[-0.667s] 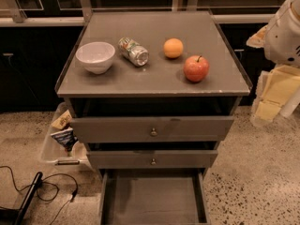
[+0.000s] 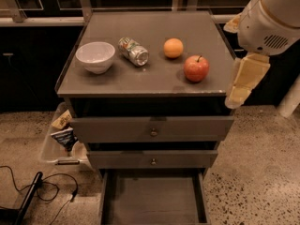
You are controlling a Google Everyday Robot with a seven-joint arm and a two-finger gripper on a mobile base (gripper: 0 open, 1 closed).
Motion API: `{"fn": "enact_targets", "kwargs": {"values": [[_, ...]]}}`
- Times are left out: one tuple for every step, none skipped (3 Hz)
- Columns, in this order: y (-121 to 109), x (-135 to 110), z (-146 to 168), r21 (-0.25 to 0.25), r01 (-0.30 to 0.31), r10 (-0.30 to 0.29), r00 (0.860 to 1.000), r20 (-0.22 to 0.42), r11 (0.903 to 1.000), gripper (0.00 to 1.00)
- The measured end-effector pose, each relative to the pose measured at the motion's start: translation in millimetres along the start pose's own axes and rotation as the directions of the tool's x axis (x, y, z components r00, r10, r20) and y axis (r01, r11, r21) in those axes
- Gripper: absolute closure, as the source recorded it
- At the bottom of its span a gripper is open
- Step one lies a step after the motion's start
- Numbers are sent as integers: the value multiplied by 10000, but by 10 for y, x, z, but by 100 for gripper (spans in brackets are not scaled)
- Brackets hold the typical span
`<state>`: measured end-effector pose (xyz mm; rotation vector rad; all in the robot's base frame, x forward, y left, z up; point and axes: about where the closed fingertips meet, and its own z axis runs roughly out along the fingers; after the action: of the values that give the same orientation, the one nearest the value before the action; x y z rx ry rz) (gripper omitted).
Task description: Place orange into bottom drawer
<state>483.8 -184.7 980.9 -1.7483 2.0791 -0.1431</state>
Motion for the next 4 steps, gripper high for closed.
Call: {"fn": "enact_targets", "kwargs": {"values": [[-411, -237, 125, 776, 417, -481, 9954, 834, 9961, 0], [-411, -237, 125, 777, 416, -481, 9954, 835, 9961, 0], [-457, -241, 170, 916, 232, -317, 9953, 918, 9955, 0], [-720, -295, 468, 1119, -148, 8, 9923, 1236, 9936, 0]]}}
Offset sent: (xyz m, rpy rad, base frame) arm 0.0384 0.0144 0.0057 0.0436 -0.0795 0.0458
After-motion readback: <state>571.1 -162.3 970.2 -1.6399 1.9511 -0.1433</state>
